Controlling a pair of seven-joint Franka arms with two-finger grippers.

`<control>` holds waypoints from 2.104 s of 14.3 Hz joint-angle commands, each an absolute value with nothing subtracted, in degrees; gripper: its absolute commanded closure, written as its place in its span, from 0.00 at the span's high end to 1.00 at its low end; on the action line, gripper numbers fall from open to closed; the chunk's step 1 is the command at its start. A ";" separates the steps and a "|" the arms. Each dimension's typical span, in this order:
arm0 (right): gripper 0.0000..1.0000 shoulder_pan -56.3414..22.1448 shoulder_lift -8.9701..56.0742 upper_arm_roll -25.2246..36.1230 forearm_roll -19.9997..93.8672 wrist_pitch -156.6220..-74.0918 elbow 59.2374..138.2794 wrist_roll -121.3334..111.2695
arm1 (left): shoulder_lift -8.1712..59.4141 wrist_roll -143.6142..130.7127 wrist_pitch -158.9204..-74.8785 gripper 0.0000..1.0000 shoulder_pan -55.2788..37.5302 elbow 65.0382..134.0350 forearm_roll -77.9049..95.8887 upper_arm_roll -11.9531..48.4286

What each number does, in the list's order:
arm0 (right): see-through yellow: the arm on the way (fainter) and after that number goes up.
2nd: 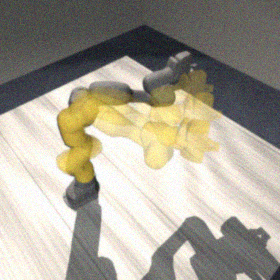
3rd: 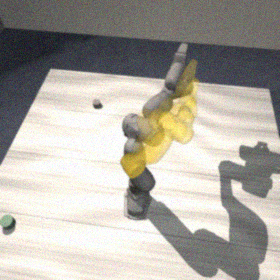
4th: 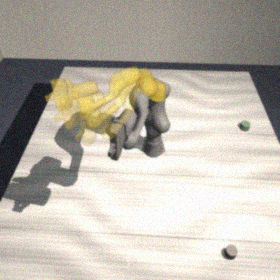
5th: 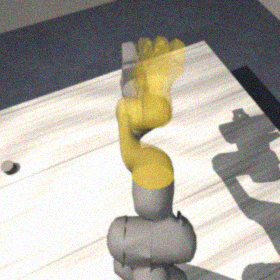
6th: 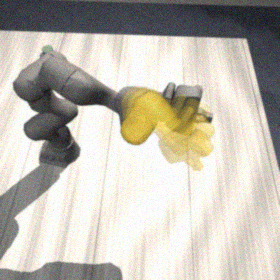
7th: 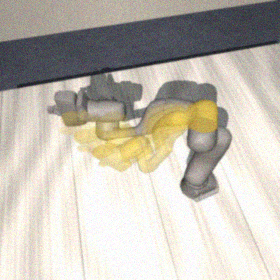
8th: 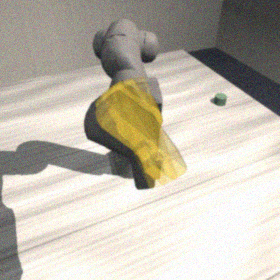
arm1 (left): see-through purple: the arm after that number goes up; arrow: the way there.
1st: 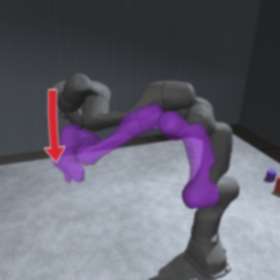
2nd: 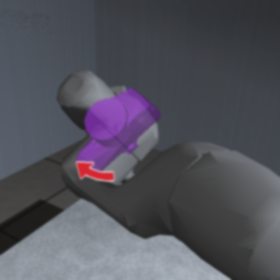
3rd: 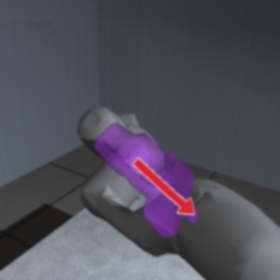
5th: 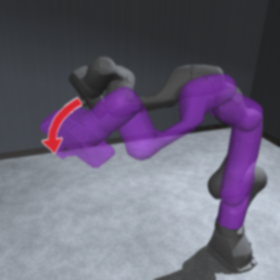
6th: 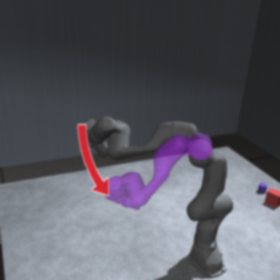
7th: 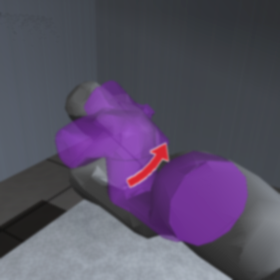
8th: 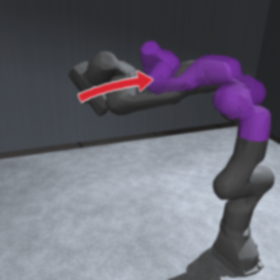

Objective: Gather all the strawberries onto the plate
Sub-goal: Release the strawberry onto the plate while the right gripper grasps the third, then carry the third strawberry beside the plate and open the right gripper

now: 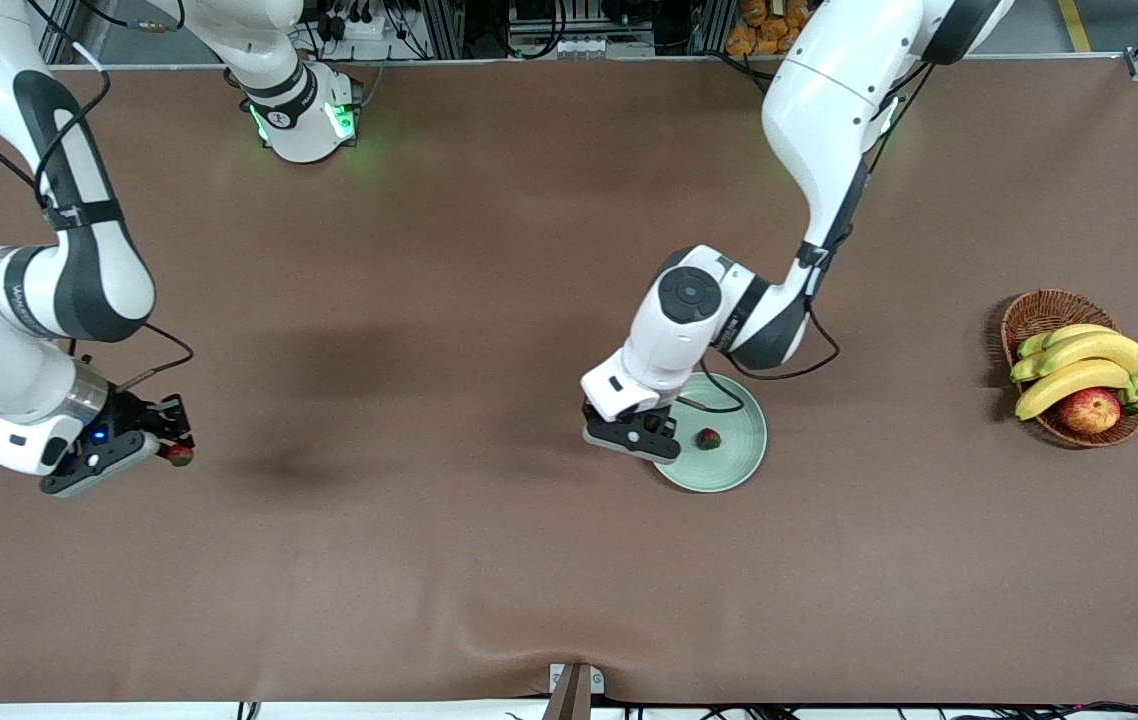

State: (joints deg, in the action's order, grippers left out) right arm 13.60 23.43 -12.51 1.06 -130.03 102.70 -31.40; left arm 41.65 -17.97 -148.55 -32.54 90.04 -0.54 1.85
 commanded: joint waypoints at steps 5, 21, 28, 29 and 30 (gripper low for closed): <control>0.00 0.81 22.67 -12.57 4.92 -129.64 102.31 -15.15 | 36.03 -12.66 -148.45 0.00 -27.52 101.07 -1.85 2.37; 0.00 -26.62 37.07 -11.78 9.41 -144.57 96.61 16.15 | 32.44 -13.54 -145.91 1.00 -25.67 100.37 -1.58 2.37; 0.00 -32.87 45.08 -6.68 9.49 -145.99 88.25 17.84 | 31.29 -13.54 -144.84 1.00 -24.35 99.32 -0.71 2.55; 0.00 -32.87 45.96 -6.68 9.49 -145.99 87.37 18.36 | 31.38 -13.54 -144.76 1.00 -24.43 99.06 -0.53 2.64; 0.00 -32.96 46.84 -6.68 9.49 -145.99 86.32 18.89 | 31.38 -13.62 -144.76 1.00 -24.61 98.88 0.26 2.81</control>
